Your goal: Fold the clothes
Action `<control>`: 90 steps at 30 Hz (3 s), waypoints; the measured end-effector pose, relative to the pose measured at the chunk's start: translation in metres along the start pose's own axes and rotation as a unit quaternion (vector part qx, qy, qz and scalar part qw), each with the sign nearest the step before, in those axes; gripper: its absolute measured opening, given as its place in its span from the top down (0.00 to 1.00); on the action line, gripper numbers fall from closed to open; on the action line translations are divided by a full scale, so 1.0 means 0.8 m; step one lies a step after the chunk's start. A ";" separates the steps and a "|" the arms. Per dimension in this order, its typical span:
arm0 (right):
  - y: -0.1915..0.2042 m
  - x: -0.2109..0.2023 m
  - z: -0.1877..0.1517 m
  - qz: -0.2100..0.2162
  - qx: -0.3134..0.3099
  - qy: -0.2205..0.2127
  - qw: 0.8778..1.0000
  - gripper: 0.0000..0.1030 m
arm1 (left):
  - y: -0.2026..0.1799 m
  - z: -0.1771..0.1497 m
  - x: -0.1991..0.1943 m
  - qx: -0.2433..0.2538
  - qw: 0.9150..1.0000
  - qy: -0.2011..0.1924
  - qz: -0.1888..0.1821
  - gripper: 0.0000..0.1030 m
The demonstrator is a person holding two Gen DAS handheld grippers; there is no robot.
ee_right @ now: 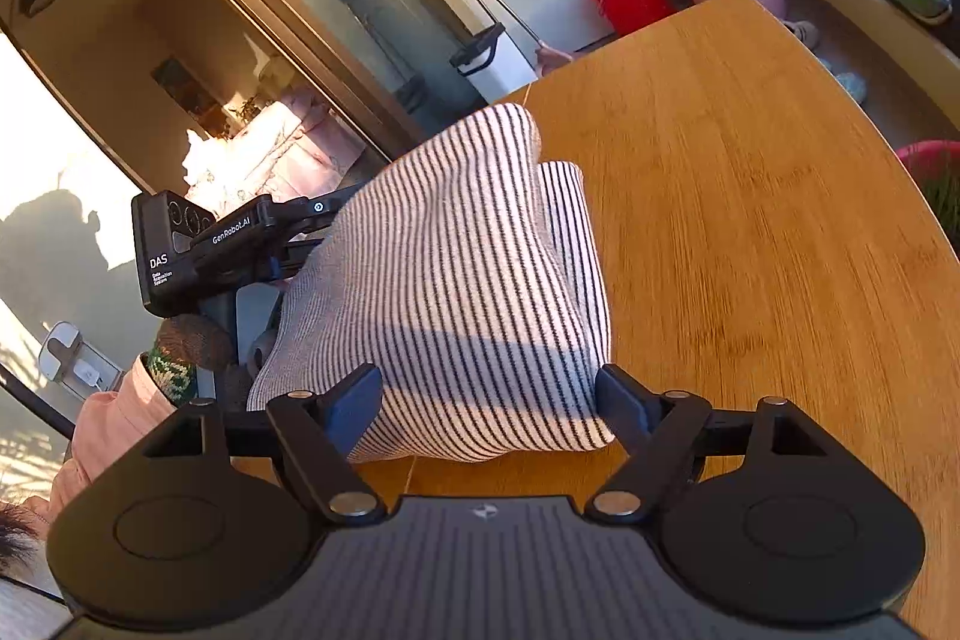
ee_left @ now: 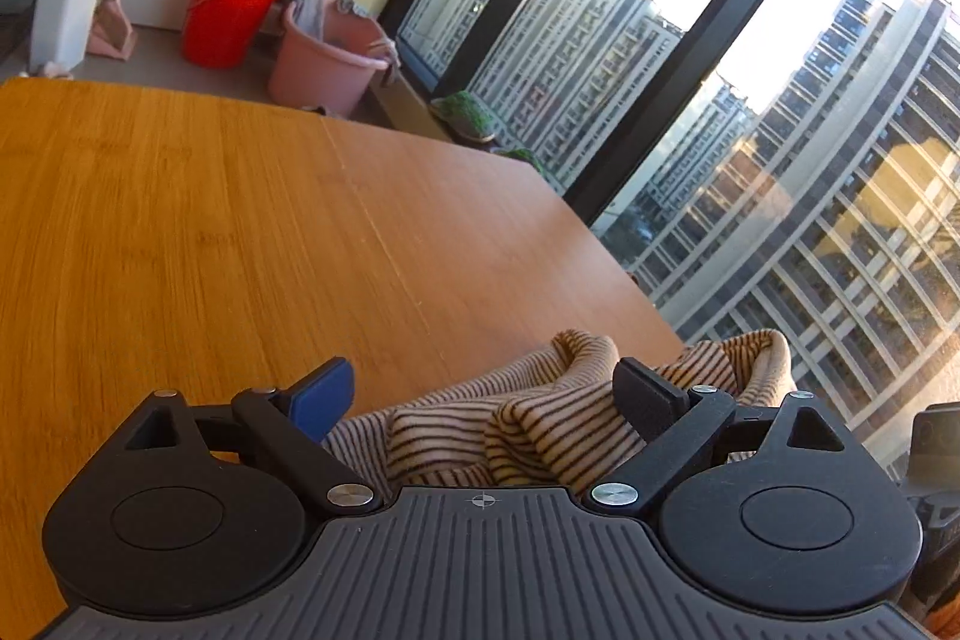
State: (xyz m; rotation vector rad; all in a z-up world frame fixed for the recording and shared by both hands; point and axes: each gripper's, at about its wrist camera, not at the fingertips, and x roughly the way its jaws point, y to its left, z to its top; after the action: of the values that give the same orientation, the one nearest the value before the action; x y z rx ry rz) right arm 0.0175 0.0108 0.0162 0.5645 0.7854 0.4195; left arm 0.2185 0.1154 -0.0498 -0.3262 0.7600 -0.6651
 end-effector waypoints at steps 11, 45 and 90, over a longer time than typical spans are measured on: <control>-0.005 0.017 -0.025 0.068 0.059 0.077 0.993 0.22 | -0.009 -0.015 -0.014 0.009 1.000 -0.002 0.021 0.06; 0.149 0.206 0.124 -0.128 -0.407 0.011 0.904 0.13 | -0.087 -0.119 -0.053 -0.024 0.995 0.017 -0.094 0.00; 0.120 0.147 0.083 0.110 -0.121 0.052 0.985 0.91 | -0.059 -0.088 -0.065 0.041 0.994 -0.027 0.101 0.00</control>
State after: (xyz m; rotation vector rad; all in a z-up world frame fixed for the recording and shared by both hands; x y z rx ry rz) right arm 0.1292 0.1286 0.0502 0.4053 0.7618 0.7436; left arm 0.1189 0.1115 -0.0475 -0.1886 0.7012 -0.4938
